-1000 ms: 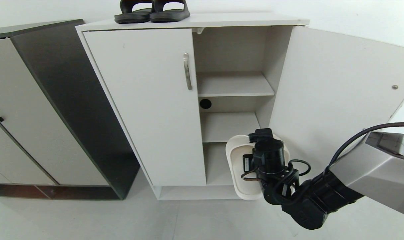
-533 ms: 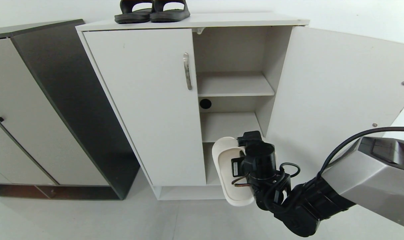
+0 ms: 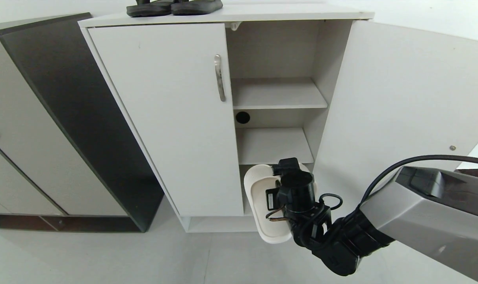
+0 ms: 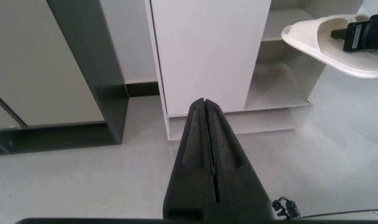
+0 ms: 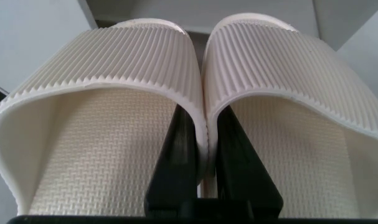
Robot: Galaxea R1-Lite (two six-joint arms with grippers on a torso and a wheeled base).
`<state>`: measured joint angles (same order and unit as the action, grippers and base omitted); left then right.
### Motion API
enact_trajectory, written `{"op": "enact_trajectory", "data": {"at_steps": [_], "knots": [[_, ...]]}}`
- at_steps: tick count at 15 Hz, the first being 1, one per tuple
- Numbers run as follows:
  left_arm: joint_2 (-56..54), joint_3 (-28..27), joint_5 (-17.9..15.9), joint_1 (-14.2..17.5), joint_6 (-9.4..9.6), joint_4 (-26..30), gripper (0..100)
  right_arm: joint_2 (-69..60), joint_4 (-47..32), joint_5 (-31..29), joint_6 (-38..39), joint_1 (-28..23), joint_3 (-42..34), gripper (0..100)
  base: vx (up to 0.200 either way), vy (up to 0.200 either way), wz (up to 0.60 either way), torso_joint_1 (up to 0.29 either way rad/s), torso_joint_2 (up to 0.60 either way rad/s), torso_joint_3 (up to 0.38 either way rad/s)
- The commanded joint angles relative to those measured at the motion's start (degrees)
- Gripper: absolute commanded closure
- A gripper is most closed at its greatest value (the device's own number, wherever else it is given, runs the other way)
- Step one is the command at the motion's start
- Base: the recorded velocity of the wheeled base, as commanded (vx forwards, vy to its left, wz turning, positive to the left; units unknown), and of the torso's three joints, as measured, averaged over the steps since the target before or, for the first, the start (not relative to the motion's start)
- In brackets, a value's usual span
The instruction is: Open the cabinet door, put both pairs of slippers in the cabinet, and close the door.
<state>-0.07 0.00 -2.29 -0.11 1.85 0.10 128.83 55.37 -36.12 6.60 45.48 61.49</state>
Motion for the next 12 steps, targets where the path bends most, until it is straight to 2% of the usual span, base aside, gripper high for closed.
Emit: {"op": "enact_trajectory", "data": {"at_steps": [1, 5, 7, 9, 12], "knots": [[0.1, 0.0, 0.0, 0.0, -0.01, 0.0, 100, 0.9, 0.0, -0.1, 0.0, 0.0, 0.1, 100, 0.0, 0.0, 0.0, -0.002, 0.0, -0.193], [0.1, 0.0, 0.0, 0.0, -0.01, 0.0, 100, 1.1, 1.2, -0.6, 0.0, -0.3, 0.3, 100, 0.0, 0.0, 0.0, 0.004, 0.0, -0.193], [0.1, 0.0, 0.0, 0.0, -0.01, 0.0, 100, 1.0, 8.4, -1.7, -4.7, -0.1, -1.5, 100, 0.0, 0.0, 0.0, 0.005, 0.0, -0.202], [0.1, 0.0, 0.0, 0.0, -0.1, 0.0, 100, 2.7, 18.6, -2.6, -10.6, -0.1, -2.8, 100, 0.0, 0.0, 0.0, 0.005, 0.0, -0.198], [0.1, 0.0, 0.0, 0.0, -0.18, 0.0, 100, 3.0, 22.2, -3.3, -11.8, -0.6, -3.2, 100, 0.0, 0.0, 0.0, 0.0, 0.0, -0.094]]}}
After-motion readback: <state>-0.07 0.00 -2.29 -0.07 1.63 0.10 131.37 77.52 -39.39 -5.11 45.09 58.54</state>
